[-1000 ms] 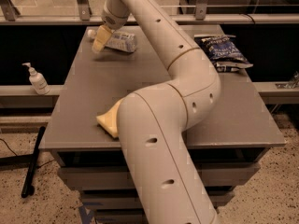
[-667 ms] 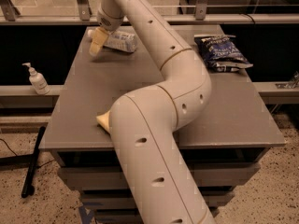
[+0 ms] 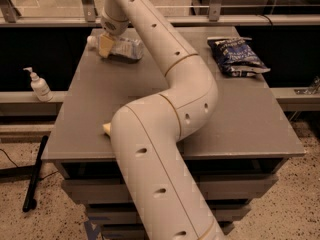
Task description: Place blue plastic bottle upright
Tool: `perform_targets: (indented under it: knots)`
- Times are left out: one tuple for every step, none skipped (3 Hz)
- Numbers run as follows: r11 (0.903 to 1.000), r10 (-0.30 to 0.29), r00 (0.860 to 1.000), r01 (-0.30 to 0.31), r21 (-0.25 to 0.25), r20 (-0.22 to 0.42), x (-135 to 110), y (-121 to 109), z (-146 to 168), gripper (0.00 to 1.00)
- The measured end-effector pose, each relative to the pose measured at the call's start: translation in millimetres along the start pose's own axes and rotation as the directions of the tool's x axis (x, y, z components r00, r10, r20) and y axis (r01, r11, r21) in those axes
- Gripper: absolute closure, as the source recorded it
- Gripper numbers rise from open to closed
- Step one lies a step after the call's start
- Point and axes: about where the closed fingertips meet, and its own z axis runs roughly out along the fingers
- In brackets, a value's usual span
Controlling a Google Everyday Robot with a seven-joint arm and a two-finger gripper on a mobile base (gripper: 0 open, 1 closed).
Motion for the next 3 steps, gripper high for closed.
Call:
perform_targets:
  knots:
    - [1.0000, 0.003, 1.000, -0.003, 0.002, -0.013, 4, -1, -4, 0.64]
    - [0.9987, 0.044, 0.999, -0.045, 0.026, 0.017, 7, -10, -32, 0.88]
    - [0.9887, 0.134, 0.985, -0.140, 0.053, 0.113, 17, -29, -78, 1.00]
